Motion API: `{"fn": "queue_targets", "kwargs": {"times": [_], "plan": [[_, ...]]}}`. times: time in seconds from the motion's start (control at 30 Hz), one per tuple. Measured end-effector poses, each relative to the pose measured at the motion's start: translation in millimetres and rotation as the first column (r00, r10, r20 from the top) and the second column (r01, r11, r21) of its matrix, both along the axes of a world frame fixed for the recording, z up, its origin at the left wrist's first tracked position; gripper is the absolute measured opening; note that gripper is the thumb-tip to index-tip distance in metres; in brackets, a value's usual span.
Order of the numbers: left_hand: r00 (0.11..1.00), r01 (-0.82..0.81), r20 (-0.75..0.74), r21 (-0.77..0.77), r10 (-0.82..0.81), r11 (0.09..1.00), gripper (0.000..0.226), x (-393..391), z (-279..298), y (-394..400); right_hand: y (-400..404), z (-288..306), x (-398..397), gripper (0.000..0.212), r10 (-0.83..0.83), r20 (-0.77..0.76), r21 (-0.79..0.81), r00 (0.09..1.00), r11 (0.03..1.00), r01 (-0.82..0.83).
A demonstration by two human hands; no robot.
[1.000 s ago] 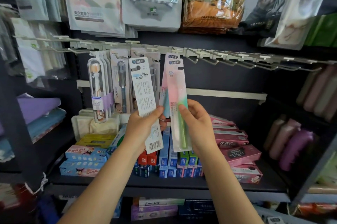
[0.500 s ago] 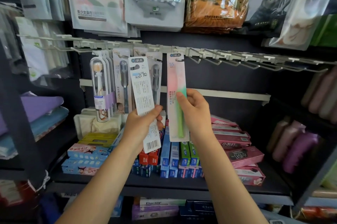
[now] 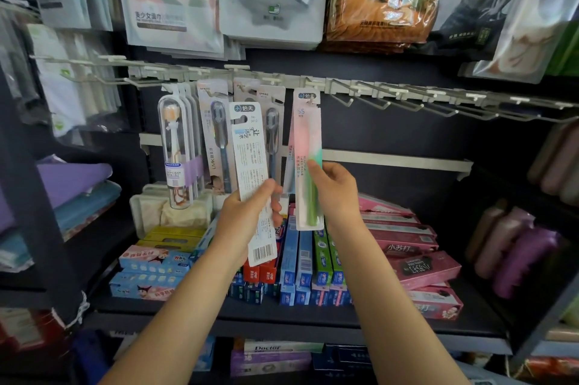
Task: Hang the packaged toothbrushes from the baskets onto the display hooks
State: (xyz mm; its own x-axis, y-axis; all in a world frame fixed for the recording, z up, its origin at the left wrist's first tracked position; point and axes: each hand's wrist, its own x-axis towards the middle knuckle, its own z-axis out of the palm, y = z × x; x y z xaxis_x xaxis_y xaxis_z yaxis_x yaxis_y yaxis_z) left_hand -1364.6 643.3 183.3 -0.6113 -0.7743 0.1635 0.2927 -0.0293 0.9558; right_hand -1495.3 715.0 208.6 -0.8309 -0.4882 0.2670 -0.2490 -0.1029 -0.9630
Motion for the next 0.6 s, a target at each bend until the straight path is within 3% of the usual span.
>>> {"fn": "queue_targets", "kwargs": {"times": [0.17, 0.27, 0.33, 0.4, 0.47, 0.6], "plan": [[0.989, 0.143, -0.042, 0.071, -0.140, 0.987, 0.073, -1, 4, 1, 1, -16, -6, 0.043, -0.039, 0.040, 0.138, 0.998, 0.990, 0.033], [0.990, 0.141, -0.030, 0.063, -0.140, 0.988, 0.055, 2, 4, 1, 17, -18, 11, 0.029, 0.013, -0.070, 0.098, 0.997, 0.995, -0.006], [0.993, 0.103, 0.054, -0.010, -0.103, 0.995, 0.034, 4, 1, 3, 26, -16, 28, 0.017, 0.212, -0.108, 0.066, 0.971, 0.976, -0.205], [0.995, 0.069, 0.073, -0.047, -0.065, 0.996, 0.024, 4, -2, 5, 29, -15, 41, 0.023, 0.351, -0.109, 0.055, 0.930, 0.936, -0.347], [0.999, 0.042, 0.021, -0.046, -0.041, 0.998, 0.018, 6, -3, 6, 29, -16, 45, 0.029, 0.347, -0.138, 0.078, 0.928, 0.938, -0.339], [0.999, 0.031, -0.031, -0.058, -0.032, 0.998, 0.015, 15, -2, 2, 32, -17, 37, 0.013, 0.274, -0.119, 0.034, 0.954, 0.962, -0.272]]}}
